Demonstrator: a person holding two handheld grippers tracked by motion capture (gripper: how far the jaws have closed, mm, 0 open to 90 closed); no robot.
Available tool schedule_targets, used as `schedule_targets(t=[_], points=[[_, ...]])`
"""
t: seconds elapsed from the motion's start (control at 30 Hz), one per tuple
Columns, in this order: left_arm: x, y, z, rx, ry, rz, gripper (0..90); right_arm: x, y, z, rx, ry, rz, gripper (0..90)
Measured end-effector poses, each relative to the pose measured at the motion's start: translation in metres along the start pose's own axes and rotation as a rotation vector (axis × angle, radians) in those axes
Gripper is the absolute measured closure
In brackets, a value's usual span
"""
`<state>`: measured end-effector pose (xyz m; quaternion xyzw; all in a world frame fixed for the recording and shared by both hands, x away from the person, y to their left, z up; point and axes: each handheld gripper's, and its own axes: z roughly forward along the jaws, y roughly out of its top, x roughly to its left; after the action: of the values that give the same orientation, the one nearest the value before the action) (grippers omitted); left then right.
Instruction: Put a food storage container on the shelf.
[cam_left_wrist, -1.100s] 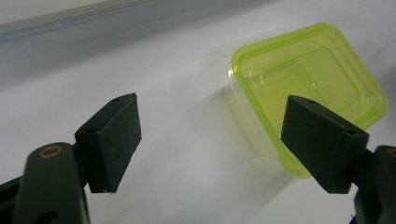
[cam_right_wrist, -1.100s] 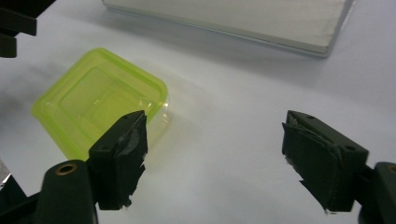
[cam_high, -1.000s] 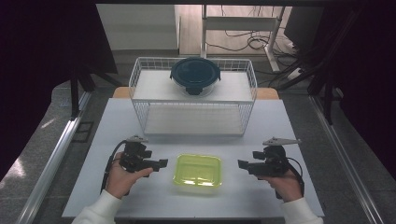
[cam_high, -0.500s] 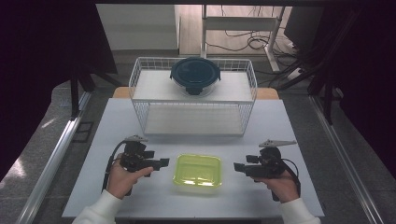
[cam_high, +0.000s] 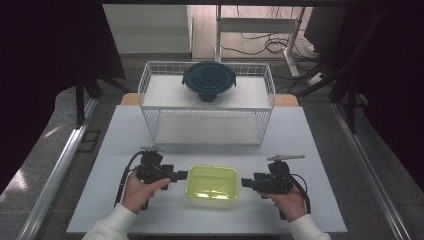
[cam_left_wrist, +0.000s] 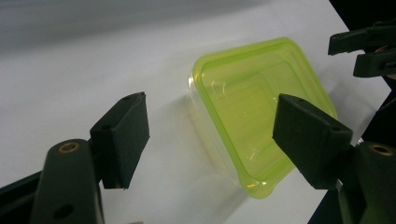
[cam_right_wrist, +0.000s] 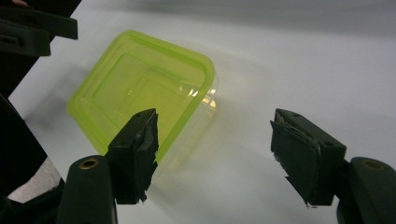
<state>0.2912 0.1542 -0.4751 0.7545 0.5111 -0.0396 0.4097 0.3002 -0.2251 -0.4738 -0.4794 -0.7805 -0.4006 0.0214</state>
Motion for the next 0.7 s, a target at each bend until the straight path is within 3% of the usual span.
schedule_targets(t=[0.17,0.4,0.6,0.7], points=[[0.0,0.001,0.007,0.01,-0.028,-0.019,28.8,0.003,-0.003,0.01,0.001,0.029,0.052,35.9],[0.003,-0.002,0.019,0.037,-0.059,-0.06,30.1,0.007,-0.005,0.024,0.021,0.069,0.088,40.3],[0.003,-0.004,0.025,0.033,-0.086,-0.089,32.1,0.008,-0.006,0.031,0.035,0.075,0.107,44.1],[0.005,-0.006,0.028,0.035,-0.128,-0.124,34.5,0.005,-0.008,0.033,0.032,0.094,0.131,45.4]])
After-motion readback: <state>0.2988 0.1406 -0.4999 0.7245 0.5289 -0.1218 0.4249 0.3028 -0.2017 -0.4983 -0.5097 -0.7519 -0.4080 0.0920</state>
